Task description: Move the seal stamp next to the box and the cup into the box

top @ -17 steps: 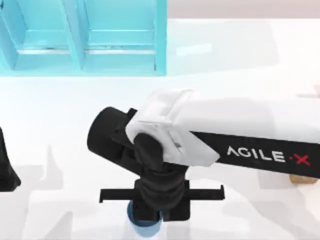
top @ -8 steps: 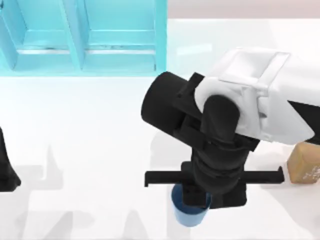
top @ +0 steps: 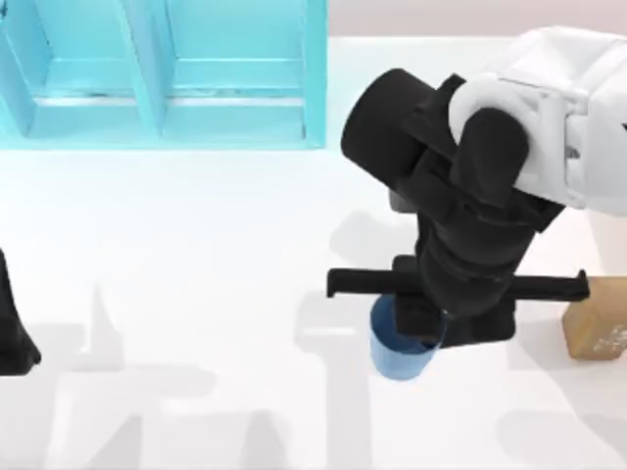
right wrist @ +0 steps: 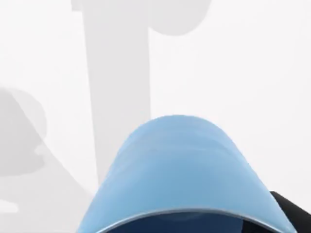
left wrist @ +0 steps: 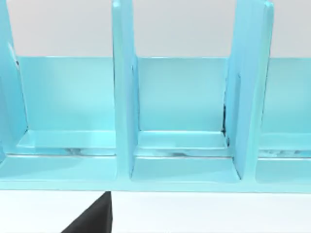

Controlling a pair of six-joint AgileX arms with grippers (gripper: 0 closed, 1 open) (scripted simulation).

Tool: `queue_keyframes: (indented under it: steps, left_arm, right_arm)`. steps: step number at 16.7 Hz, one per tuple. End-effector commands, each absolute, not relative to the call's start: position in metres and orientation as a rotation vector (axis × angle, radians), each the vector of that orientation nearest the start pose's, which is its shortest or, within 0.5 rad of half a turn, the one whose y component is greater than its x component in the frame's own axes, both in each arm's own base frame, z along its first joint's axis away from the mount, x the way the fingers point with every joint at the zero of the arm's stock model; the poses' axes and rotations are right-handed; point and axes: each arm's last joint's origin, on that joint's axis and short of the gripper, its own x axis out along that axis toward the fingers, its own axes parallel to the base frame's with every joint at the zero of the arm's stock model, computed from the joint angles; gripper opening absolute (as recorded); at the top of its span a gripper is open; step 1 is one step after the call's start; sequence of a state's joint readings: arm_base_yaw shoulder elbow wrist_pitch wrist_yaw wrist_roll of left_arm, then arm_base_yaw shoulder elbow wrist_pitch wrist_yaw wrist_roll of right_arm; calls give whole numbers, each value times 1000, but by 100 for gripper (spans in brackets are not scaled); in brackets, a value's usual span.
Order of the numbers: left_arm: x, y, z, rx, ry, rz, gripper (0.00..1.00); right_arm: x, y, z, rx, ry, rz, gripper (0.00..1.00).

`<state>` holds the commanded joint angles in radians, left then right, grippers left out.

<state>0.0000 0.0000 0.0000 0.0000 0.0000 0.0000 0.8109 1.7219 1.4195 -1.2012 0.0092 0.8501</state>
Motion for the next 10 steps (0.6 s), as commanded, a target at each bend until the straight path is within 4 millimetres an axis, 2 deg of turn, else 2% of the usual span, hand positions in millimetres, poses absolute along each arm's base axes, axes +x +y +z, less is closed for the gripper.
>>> queue_keyframes:
  steps: [3,6,8,10]
  left_arm:
    - [106,-1,160,0,0,0,100]
    - [106,-1,160,0,0,0,100]
    - [106,-1,160,0,0,0,100]
    - [106,-1,160,0,0,0,100]
  right_arm:
    - [263,186,250,77,1478,-16,0]
    - [297,113,249,51,1462,-56,0]
    - [308,56,246,20,1472,-81,0]
    - [309,-1,243,-9,1497,-96,0]
